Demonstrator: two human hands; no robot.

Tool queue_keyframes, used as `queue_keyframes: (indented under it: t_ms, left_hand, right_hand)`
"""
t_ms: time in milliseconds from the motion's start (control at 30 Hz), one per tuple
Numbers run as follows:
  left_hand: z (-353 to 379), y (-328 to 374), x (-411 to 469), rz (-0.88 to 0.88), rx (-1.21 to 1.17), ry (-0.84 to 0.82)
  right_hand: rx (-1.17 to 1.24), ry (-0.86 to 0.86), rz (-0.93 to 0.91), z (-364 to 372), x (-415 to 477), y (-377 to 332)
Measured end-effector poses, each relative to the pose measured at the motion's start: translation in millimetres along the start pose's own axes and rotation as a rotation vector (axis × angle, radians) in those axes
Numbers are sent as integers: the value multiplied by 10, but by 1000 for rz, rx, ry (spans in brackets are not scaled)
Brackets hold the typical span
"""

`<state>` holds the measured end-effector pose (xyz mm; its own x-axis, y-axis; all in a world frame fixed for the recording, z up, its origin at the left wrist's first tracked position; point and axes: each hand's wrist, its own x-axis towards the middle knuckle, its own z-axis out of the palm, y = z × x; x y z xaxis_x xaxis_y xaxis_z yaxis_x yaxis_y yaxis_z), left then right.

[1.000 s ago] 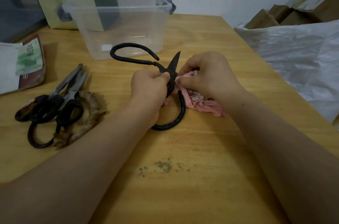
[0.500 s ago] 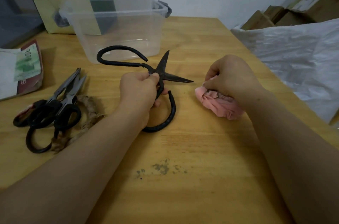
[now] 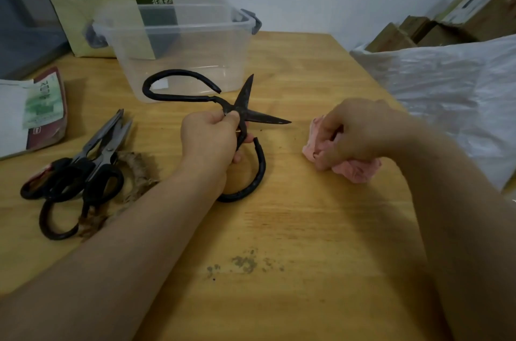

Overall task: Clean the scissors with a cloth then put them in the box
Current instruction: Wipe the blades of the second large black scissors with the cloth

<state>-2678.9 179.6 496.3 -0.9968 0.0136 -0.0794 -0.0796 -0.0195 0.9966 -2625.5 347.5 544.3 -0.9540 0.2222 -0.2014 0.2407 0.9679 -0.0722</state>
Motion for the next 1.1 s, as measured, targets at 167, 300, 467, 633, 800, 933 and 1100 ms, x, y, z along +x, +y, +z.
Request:
queue_keyframes:
  t_ms: [167,300,467,633,800,933,1100]
  left_hand:
    - [15,-7,-44,44,-21,-24]
    - [45,-27,-52,83,18,-38]
    - [76,-52,-72,95,32,-59]
    - [59,-58,-58,34,4,-85]
    - [52,-57,-41,-4,22,-90]
    - [53,-63,-18,-31,70,-76]
    - [74,-52,-35,-37,95,-88]
  right_hand:
    - [520,307,-113,46,62,-51]
    - [785,478,-216,213,117,-203]
    - [609,592,-354,352,270,-346]
    - [611,508,-433,404,310,-325]
    - [483,533,-456,405,345,-316]
    - [344,542,-453,378,330,-397]
    - [311,508,-359,349,320,-419]
